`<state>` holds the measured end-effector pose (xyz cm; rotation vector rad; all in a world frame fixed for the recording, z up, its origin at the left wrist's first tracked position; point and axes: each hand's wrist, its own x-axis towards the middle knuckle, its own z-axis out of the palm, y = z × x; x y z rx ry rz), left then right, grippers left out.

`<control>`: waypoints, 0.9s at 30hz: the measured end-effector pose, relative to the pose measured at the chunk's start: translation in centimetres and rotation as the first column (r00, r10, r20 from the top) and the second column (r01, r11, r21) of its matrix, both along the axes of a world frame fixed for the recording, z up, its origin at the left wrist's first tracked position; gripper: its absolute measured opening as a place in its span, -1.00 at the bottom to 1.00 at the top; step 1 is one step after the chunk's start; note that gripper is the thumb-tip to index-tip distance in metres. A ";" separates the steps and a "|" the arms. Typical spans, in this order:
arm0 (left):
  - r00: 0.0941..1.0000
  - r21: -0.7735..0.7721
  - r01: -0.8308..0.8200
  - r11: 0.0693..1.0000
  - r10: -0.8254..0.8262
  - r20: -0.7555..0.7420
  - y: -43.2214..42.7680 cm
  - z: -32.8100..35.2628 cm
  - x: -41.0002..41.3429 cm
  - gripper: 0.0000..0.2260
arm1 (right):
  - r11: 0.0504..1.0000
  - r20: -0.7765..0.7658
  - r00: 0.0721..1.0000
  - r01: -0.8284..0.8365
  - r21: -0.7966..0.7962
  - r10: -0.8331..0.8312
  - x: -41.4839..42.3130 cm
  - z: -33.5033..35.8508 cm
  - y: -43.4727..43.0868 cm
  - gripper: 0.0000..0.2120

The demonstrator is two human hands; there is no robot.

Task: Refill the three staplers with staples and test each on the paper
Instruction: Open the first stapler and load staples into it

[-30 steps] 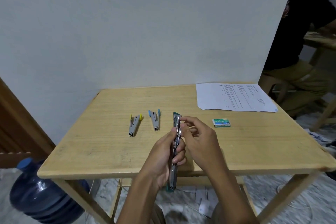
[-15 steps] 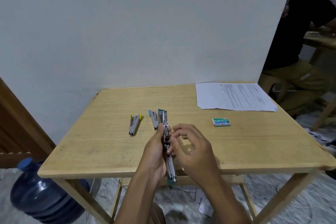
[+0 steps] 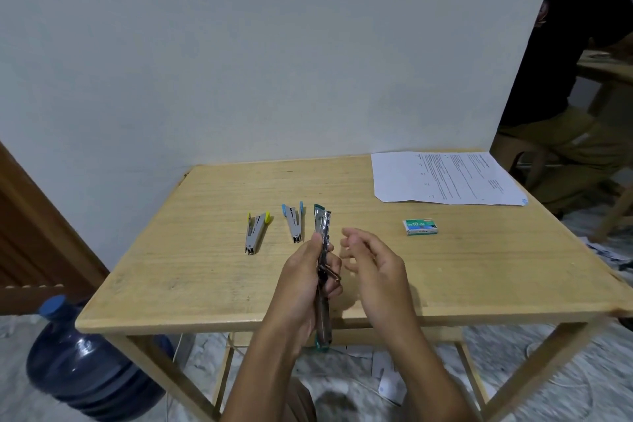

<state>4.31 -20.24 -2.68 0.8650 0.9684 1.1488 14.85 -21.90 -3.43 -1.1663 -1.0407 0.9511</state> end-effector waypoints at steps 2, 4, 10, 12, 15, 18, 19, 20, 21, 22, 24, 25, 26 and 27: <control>0.976 0.091 -0.016 0.996 0.035 -0.215 -0.1 -0.1 0.0 -0.68 | 0.982 -0.395 0.918 -0.103 -0.156 0.034 -0.4 0.0 0.6 -0.79; 0.887 0.226 0.007 0.974 0.099 -0.451 -0.1 -0.3 0.1 -0.71 | 0.947 -0.695 0.719 -0.218 -0.236 -0.007 -1.0 0.2 0.8 -0.71; 0.534 0.370 0.189 0.910 0.221 -0.816 0.3 -0.4 0.0 -0.78 | 0.856 -0.865 0.479 -0.376 -0.354 -0.148 -1.8 0.1 0.6 -0.65; 0.558 0.373 0.180 0.910 0.218 -0.801 0.3 0.0 -0.1 -0.77 | 0.864 -0.883 0.426 -0.352 -0.361 -0.196 -2.0 -0.2 0.7 -0.68; 0.723 0.303 0.099 0.948 0.141 -0.676 0.5 0.5 -0.1 -0.74 | 0.889 -0.925 0.302 -0.321 -0.327 -0.231 -1.7 -0.4 1.1 -0.73; 0.893 0.128 -0.001 0.992 0.059 -0.446 0.7 0.3 -0.2 -0.69 | 0.925 -0.958 0.135 -0.259 -0.279 -0.251 -0.9 -0.3 1.6 -0.75; 0.928 0.072 -0.024 0.997 0.049 -0.369 0.8 0.3 -0.2 -0.68 | 0.934 -0.961 0.097 -0.229 -0.274 -0.259 -0.5 -0.2 1.9 -0.73; 0.952 0.022 -0.038 0.999 0.043 -0.302 0.9 0.1 -0.2 -0.68 | 0.940 -0.961 0.081 -0.201 -0.275 -0.263 0.0 -0.1 2.2 -0.71; 0.968 -0.020 -0.043 0.999 0.037 -0.247 1.0 -0.1 -0.2 -0.69 | 0.944 -0.959 0.090 -0.172 -0.280 -0.268 0.5 -0.1 2.7 -0.68; 0.975 -0.053 -0.044 0.998 0.032 -0.218 1.2 -0.4 -0.2 -0.70 | 0.947 -0.954 0.133 -0.145 -0.286 -0.268 1.0 -0.1 3.2 -0.65; 0.968 -0.089 -0.060 0.994 0.037 -0.249 1.7 -0.8 -0.1 -0.70 | 0.950 -0.883 0.393 -0.062 -0.305 -0.257 2.0 -0.2 4.6 -0.65; 0.955 -0.094 -0.071 0.993 0.041 -0.295 2.0 -1.0 -0.1 -0.70 | 0.949 -0.763 0.594 0.004 -0.316 -0.256 2.5 -0.2 5.4 -0.66; 0.935 -0.091 -0.079 0.993 0.043 -0.351 2.3 -1.2 -0.1 -0.69 | 0.946 -0.558 0.793 0.071 -0.316 -0.246 2.9 -0.4 6.1 -0.67; 0.907 -0.073 -0.083 0.994 0.045 -0.419 2.6 -1.4 -0.1 -0.68 | 0.945 -0.287 0.933 0.129 -0.300 -0.218 3.3 -0.5 6.9 -0.68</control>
